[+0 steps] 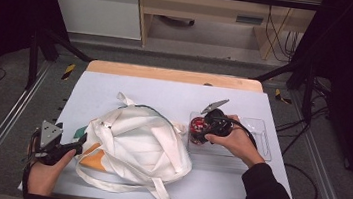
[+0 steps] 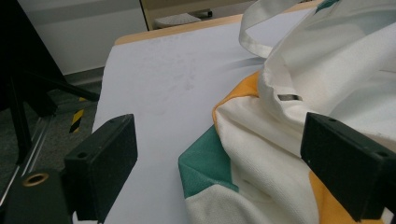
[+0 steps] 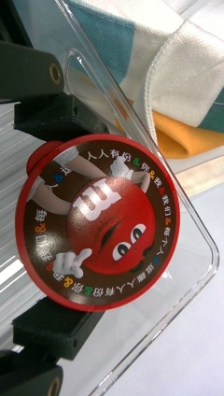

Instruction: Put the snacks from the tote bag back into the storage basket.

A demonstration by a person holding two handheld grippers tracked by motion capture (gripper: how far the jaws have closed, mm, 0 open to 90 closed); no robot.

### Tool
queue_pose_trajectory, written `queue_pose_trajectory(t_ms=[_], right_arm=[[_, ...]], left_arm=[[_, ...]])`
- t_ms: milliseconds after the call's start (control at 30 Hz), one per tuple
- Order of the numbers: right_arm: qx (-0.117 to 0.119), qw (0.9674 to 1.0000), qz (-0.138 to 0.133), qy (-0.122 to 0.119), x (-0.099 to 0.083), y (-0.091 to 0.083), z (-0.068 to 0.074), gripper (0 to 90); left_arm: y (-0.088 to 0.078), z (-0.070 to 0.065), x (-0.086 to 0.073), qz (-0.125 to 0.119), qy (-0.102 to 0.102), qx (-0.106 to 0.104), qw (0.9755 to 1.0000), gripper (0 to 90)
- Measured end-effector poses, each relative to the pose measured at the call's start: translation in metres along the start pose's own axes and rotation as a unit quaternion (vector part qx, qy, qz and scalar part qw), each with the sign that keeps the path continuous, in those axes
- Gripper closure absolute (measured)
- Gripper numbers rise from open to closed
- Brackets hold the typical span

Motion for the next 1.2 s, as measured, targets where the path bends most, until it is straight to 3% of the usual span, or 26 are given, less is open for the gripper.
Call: queue_pose_trajectory(t_ms=[1033, 1200], right_arm=[[-0.002, 1.0000, 0.003, 0.007, -0.0036, 0.0012, 0.0023, 25.4], [-0.008, 0.9999, 0.007, 0.006, -0.0039, -0.0018, 0.0020, 21.2]], left_arm=[[0.0002, 0.0003, -0.0001, 0.000, -0.001, 0.000, 1.0000, 10.8], [-0.0001, 0.0015, -0.0001, 0.001, -0.001, 0.001, 1.0000, 10.9]])
Point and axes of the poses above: each handheld gripper's, and its own axes: y roughly forward along the jaws, x roughly out of its top, z roughly to its left, the point moved 6 cm from there along y, roughly forward along the jaws, and after that the axes turned 5 degrees about -x, right-handed, at the moved point
